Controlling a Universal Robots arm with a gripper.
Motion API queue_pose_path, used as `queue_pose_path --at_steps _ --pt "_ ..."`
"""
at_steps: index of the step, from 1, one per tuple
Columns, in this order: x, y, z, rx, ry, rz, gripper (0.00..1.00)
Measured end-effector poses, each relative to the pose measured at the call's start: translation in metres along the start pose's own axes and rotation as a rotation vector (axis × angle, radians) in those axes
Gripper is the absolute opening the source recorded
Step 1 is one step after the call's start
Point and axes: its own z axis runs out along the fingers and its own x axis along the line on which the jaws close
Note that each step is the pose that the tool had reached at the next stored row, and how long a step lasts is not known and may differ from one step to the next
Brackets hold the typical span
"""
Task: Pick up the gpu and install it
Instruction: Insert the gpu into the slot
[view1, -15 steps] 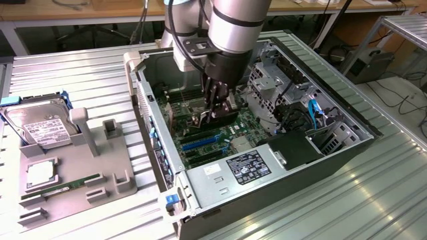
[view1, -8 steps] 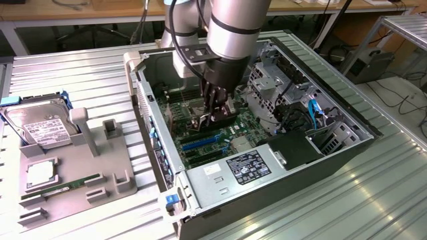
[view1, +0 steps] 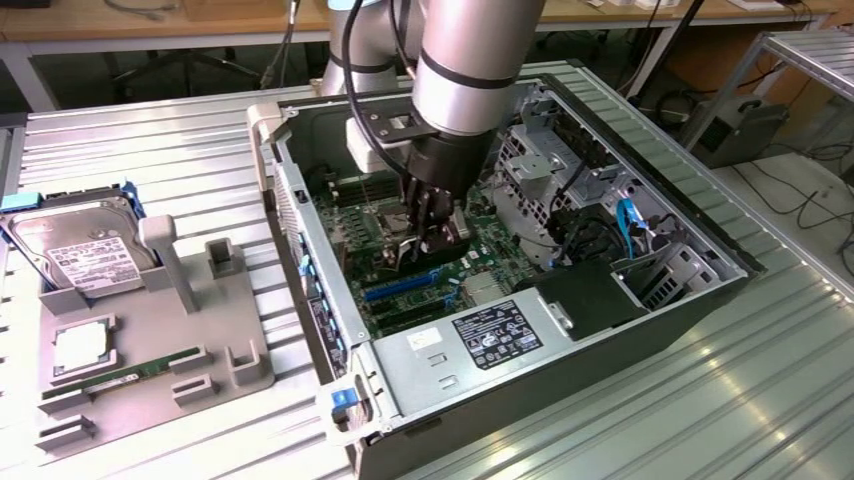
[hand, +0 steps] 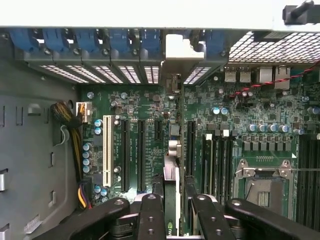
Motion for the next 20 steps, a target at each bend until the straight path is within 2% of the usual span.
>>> queue_pose_path --at_steps 4,12,20 --pt "0.0 0.0002 0.0036 0.0002 -0.0068 0.004 0.26" --pt "0.0 0.0023 0.0072 0.0004 -0.0074 0.011 0.26" --pt "0.001 0.0032 0.0156 0.0003 -0.0073 0.016 0.26"
